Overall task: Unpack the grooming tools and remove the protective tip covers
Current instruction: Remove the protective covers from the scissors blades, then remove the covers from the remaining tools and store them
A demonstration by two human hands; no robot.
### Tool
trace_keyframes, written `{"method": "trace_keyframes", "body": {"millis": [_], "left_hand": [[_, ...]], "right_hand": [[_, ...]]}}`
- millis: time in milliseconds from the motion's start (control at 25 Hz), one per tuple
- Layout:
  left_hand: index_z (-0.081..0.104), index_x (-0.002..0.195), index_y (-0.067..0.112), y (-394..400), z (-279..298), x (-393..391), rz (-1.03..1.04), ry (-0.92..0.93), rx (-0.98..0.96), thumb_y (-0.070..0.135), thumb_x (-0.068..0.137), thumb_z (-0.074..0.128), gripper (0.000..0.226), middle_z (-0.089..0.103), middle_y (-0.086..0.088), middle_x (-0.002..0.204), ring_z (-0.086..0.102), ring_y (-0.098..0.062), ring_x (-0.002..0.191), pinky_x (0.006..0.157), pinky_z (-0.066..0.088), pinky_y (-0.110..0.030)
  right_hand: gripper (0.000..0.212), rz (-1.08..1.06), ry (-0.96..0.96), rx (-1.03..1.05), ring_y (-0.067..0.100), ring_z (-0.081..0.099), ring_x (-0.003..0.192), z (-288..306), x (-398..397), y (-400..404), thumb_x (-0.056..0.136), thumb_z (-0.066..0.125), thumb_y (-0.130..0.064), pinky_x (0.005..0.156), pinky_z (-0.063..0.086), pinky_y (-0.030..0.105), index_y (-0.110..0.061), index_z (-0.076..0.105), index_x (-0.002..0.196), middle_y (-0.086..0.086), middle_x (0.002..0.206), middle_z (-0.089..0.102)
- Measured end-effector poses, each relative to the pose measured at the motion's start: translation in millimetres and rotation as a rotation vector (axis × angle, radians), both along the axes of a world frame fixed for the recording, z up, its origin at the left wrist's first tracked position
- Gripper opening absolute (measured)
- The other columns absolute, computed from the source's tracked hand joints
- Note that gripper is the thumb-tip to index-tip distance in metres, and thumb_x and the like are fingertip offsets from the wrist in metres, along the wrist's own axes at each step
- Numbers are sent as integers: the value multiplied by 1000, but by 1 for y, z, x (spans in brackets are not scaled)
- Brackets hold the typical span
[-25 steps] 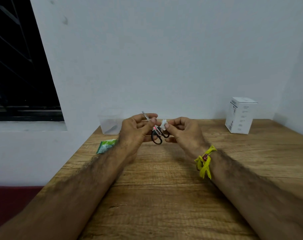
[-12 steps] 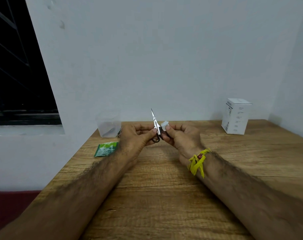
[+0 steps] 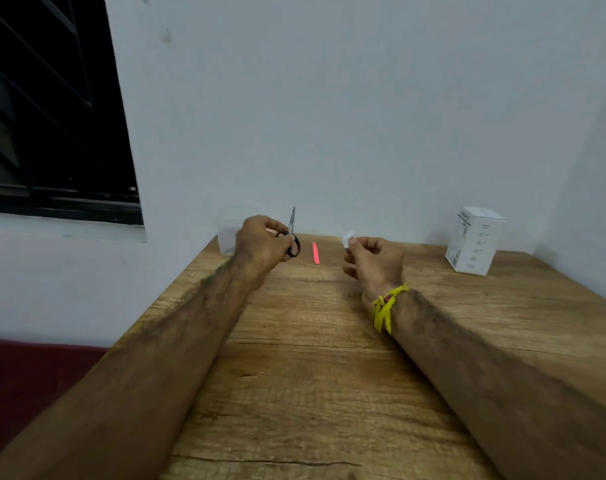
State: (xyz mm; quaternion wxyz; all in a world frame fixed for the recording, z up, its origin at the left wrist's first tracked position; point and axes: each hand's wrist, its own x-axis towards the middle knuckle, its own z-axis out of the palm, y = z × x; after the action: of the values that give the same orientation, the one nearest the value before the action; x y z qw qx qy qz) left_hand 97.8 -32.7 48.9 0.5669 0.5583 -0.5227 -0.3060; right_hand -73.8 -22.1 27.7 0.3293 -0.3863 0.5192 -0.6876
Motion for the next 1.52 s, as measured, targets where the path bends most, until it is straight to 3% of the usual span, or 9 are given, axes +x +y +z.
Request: {"method": "trace_keyframes", "body": {"millis": [160,240,480,720,880,1000,1200,1320,1520], "left_hand": [[75,98,9,-10,13,42,196,-167,-110,8,84,78,14,69,-4,74,66,-6,59,54,54,-18],[73,99,11,-18,18,66,292,-196,-135,12,84,78,16,73,-7,83,69,-14,76,69,56,-24],[75,89,18,-38,28,82,394,-322,-208,13,80,77,11,71,3,78,65,-13,76,68,46,-18],[72,86,3,-73,57,70,340,-669,37,12,75,77,15,71,-5,82,68,-22,79,53,44,-22],[45,74,5,-80,58,55,364,-880,112,4,80,69,24,61,-10,87,69,-31,96,61,46,-28],[51,86,10,-78,45,47,404,-952,150,4,81,71,21,68,-14,107,69,-33,100,66,48,-31],[69,112,8,-61,54,43,446,-914,-112,28,91,75,30,72,-9,112,66,-27,106,84,57,-36],[76,100,18,-32,42,21,286,-848,-320,28,90,74,14,76,1,97,68,-17,93,82,57,-34],[78,87,11,-43,7,-24,-24,-696,72,34,82,83,24,77,-4,90,71,-16,88,81,60,-32]], "right_hand": [[18,-76,27,45,27,66,68,13,23,-35,88,71,-16,73,59,41,-10,66,72,15,79,70],[15,-176,173,-2,28,70,82,10,42,-45,87,72,-21,83,56,39,-9,70,79,10,82,73],[6,-165,598,-360,19,64,81,-11,56,-57,87,68,-16,76,53,35,-13,66,82,1,84,69],[5,-184,557,-418,21,65,82,-14,50,-61,88,66,-14,76,54,41,-13,64,84,1,85,69],[6,-194,518,-403,19,64,81,-14,46,-65,89,67,-15,77,53,38,-13,64,83,0,84,69],[7,-204,497,-396,18,64,81,-15,43,-66,89,67,-15,77,52,33,-13,64,83,-1,85,69],[7,-245,445,-393,21,63,81,-12,36,-67,88,66,-14,76,50,33,-12,63,82,2,84,68],[8,-324,378,-409,22,62,79,-9,23,-65,88,66,-12,74,48,31,-11,63,81,5,81,67],[6,-488,202,-292,26,66,79,-5,-16,-71,87,65,-15,75,52,34,-10,65,83,7,82,69]]}}
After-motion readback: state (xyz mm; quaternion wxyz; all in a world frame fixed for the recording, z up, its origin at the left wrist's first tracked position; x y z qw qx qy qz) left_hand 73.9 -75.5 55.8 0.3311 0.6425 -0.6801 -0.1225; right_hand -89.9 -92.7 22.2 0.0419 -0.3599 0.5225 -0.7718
